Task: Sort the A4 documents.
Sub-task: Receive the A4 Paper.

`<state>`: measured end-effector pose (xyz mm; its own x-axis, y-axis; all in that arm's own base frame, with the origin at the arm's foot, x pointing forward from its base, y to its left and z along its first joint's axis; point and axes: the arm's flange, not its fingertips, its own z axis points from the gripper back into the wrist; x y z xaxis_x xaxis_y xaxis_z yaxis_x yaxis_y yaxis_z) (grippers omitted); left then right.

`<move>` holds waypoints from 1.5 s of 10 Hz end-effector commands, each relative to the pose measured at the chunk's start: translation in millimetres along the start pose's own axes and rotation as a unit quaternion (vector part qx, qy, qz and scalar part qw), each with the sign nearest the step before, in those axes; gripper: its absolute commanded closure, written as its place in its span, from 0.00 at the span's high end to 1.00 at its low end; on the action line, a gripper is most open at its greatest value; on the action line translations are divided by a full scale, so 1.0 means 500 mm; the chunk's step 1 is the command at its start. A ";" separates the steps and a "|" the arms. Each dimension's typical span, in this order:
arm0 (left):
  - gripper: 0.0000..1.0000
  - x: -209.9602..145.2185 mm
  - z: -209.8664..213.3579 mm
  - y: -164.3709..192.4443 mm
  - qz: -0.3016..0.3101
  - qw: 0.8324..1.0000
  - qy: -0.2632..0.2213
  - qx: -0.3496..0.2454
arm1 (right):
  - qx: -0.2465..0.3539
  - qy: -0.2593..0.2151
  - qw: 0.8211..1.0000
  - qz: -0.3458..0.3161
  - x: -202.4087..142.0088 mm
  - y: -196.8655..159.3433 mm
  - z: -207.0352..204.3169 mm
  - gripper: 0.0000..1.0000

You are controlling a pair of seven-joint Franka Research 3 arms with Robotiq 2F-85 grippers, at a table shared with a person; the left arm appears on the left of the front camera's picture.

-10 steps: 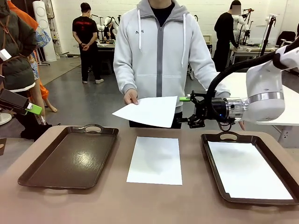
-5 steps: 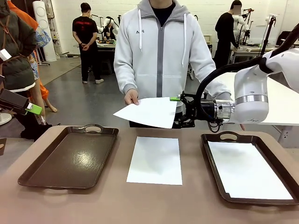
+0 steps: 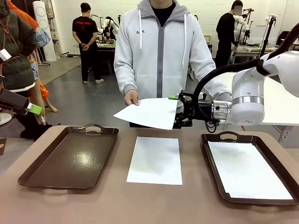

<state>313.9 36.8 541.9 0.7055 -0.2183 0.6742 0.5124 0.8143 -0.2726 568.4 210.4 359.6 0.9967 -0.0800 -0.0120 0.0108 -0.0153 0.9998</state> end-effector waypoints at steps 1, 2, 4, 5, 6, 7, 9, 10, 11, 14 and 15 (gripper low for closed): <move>1.00 0.000 -0.001 0.002 -0.003 1.000 -0.003 -0.011 | 0.001 -0.015 1.000 -0.008 0.012 -0.004 -0.022 1.00; 1.00 0.000 -0.001 0.002 -0.003 1.000 -0.003 -0.011 | 0.002 -0.014 1.000 -0.008 0.013 -0.005 -0.020 1.00; 1.00 0.000 -0.001 0.002 -0.003 1.000 -0.003 -0.011 | 0.004 -0.009 1.000 -0.004 0.015 -0.006 -0.017 1.00; 1.00 0.000 -0.001 0.002 -0.003 1.000 -0.003 -0.011 | 0.007 0.004 1.000 0.011 0.012 -0.005 -0.018 0.93; 1.00 0.000 -0.001 0.002 -0.003 1.000 -0.003 -0.011 | 0.009 0.004 1.000 0.013 0.013 -0.006 -0.019 0.83; 1.00 0.000 -0.001 0.002 -0.003 1.000 -0.003 -0.011 | 0.010 0.004 1.000 0.012 0.013 -0.008 -0.017 0.76; 1.00 0.000 -0.001 0.002 -0.003 1.000 -0.003 -0.011 | 0.010 0.005 1.000 0.007 0.013 -0.008 -0.015 0.58; 1.00 0.000 -0.001 0.002 -0.003 1.000 -0.003 -0.011 | 0.011 0.004 1.000 0.004 0.014 -0.009 -0.013 0.49; 1.00 0.000 -0.001 0.002 -0.003 1.000 -0.003 -0.011 | 0.011 0.004 1.000 0.002 0.015 -0.009 -0.012 0.41; 1.00 0.000 -0.001 0.002 -0.003 1.000 -0.003 -0.011 | 0.013 0.008 1.000 -0.002 0.014 -0.009 -0.012 0.13; 1.00 0.000 -0.001 0.002 -0.003 1.000 -0.003 -0.011 | 0.012 0.009 1.000 -0.003 0.013 -0.010 -0.012 0.05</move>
<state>313.9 36.8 542.0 0.7055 -0.2183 0.6742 0.5124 0.8143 -0.2726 569.3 213.1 356.7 0.9973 -0.0719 -0.0129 0.0112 -0.0234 0.9997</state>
